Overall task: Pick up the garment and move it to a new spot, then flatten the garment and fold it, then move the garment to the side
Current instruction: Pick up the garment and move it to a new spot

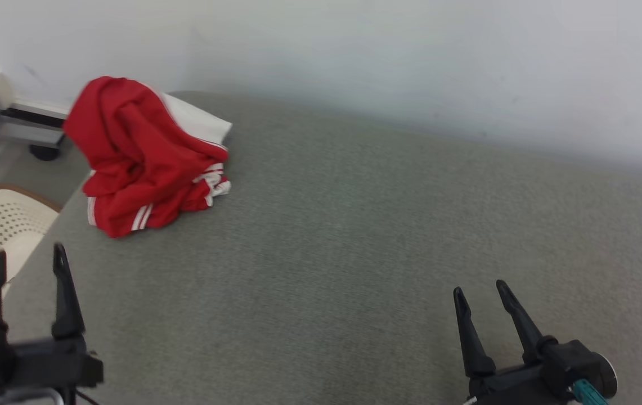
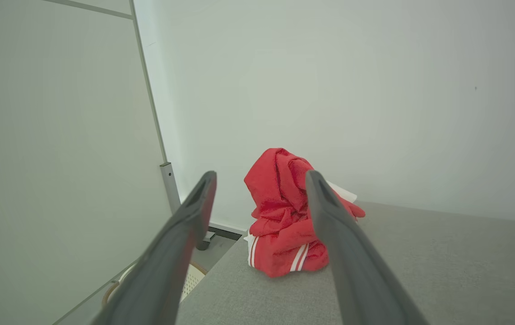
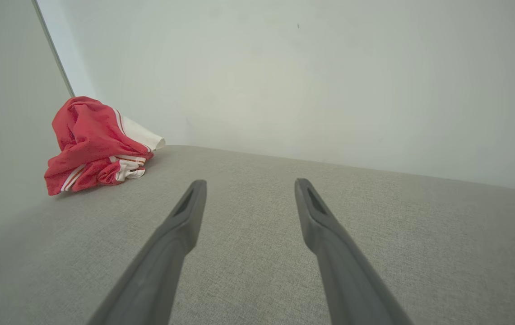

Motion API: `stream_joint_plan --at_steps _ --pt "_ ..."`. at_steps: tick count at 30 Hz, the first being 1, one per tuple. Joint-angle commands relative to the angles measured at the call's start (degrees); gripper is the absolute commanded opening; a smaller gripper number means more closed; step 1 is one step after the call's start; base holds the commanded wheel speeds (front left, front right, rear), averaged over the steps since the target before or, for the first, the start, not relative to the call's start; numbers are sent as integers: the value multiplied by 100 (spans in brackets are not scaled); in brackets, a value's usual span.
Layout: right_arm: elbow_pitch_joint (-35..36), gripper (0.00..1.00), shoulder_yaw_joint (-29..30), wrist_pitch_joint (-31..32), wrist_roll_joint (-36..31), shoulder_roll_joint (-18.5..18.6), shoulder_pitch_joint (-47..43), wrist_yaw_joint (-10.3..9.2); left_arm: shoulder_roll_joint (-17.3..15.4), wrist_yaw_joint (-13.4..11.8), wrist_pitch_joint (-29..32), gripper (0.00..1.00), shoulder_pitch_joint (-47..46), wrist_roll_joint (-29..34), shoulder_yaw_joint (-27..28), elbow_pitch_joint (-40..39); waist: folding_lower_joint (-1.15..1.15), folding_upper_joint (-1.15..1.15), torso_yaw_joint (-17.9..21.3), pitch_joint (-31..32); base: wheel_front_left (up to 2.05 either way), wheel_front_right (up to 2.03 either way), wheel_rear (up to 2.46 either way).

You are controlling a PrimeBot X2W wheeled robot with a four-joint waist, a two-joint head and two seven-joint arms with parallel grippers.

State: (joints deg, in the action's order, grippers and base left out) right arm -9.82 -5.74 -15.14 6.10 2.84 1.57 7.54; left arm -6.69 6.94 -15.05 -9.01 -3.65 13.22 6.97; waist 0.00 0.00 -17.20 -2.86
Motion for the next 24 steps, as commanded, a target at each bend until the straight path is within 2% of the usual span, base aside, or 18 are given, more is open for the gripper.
stream_joint_plan --at_steps 1,11,18,24 --pt "33 100 21 -3 -21 6 80 -10 -28 6 -19 100 -140 -65 -7 40 0 0 501 -428 0 0 0" --pt "131 100 224 -2 50 6 537 -10 -689 51 -19 100 -1500 -429 182 501 0 0 1323 -1286 0 0 0" --pt "214 100 309 -3 153 3 812 -10 -1153 49 -19 100 -2313 -782 240 1116 0 0 1676 -1732 0 0 0" --pt "300 100 305 -3 248 3 1021 -10 -1512 49 -19 100 -2908 -881 265 1942 0 0 1924 -1963 0 0 0"
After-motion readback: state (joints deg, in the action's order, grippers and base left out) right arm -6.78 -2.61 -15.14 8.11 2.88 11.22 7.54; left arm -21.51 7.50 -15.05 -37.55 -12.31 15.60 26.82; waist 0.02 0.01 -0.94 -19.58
